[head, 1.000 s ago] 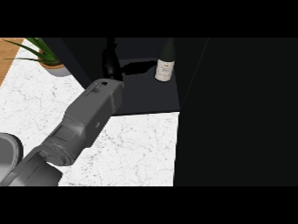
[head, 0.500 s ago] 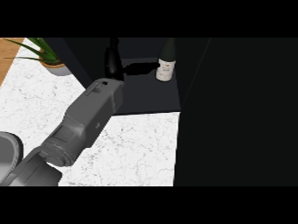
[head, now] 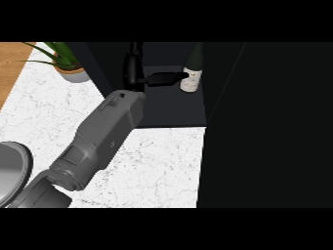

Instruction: Pick up the wine, place it into the cabinet and close the cabinet

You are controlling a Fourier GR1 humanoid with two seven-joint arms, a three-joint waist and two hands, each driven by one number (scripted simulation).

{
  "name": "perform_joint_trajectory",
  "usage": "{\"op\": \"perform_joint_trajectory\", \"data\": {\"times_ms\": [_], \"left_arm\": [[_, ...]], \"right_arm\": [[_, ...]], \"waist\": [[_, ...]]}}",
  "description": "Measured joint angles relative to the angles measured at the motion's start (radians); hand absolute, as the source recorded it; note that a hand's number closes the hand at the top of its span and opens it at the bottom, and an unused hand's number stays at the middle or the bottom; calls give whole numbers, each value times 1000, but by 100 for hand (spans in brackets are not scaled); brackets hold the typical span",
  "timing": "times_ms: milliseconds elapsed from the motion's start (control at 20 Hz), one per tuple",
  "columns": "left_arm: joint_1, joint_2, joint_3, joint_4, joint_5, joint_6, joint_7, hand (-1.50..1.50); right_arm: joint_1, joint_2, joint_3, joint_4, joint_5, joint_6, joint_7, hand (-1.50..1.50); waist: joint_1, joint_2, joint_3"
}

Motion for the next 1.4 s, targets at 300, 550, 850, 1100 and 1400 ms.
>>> {"op": "perform_joint_trajectory", "data": {"times_ms": [300, 550, 850, 1100, 1400], "left_arm": [[64, 2, -9, -124, -13, -27, 15, -150], [146, 6, -38, -274, -32, -12, 50, -150], [281, 22, -95, -494, -55, 15, 118, -150], [440, 52, -153, -725, -66, 27, 168, -150], [644, 89, -242, -1004, -108, 84, 211, -150]], "right_arm": [[25, -2, 3, -7, 1, -8, 4, -150], [24, -1, 23, -7, 8, -21, 12, -150], [26, -9, 21, -10, 11, -30, 13, -150], [24, -14, 11, -7, 14, -28, -5, -150], [20, -16, 30, -6, 20, -33, -8, -150]], "waist": [[17, -9, 0], [30, -14, 0], [39, -18, 0], [43, -18, 0], [38, -14, 0]]}}
